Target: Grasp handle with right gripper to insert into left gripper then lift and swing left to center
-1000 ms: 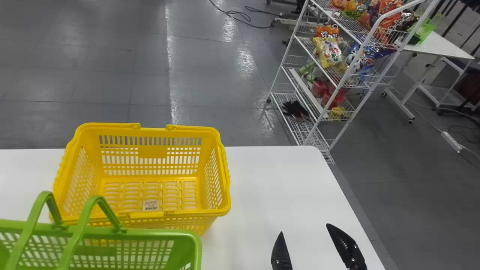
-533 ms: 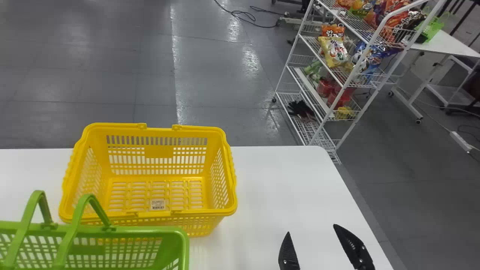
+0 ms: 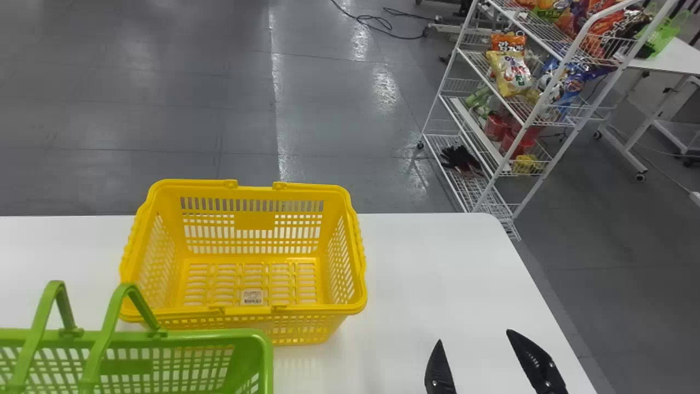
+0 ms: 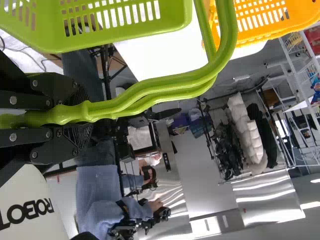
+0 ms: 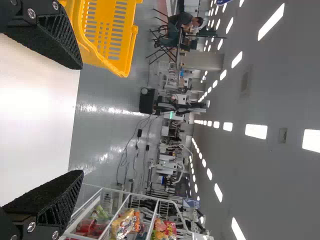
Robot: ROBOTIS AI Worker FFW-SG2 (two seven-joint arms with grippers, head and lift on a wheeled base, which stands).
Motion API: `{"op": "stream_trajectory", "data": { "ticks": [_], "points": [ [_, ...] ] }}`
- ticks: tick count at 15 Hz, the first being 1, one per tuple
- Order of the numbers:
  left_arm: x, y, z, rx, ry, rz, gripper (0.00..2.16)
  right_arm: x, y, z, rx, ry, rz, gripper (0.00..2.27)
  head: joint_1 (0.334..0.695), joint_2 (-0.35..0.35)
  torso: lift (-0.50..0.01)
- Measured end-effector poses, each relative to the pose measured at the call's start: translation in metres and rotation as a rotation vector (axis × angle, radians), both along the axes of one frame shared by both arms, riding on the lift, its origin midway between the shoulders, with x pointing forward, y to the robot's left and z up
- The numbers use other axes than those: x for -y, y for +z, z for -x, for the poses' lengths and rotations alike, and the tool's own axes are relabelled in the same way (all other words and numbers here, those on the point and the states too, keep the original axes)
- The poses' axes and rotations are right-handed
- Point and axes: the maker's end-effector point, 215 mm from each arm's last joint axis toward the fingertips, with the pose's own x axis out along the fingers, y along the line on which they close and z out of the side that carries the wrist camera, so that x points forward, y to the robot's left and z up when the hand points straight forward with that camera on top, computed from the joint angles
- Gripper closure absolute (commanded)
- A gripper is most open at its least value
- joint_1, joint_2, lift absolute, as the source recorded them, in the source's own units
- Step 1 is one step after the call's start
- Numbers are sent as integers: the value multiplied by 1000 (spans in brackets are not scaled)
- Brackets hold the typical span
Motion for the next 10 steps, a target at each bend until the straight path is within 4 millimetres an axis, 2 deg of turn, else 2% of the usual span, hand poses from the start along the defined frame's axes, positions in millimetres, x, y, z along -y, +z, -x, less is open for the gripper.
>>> {"op": "stream_trajectory", "data": {
  "ticks": [10],
  "points": [
    [-5, 2, 2, -9, 19, 7, 1970, 0, 0, 1, 5, 0, -3, 46, 695, -219, -93]
  ]
}}
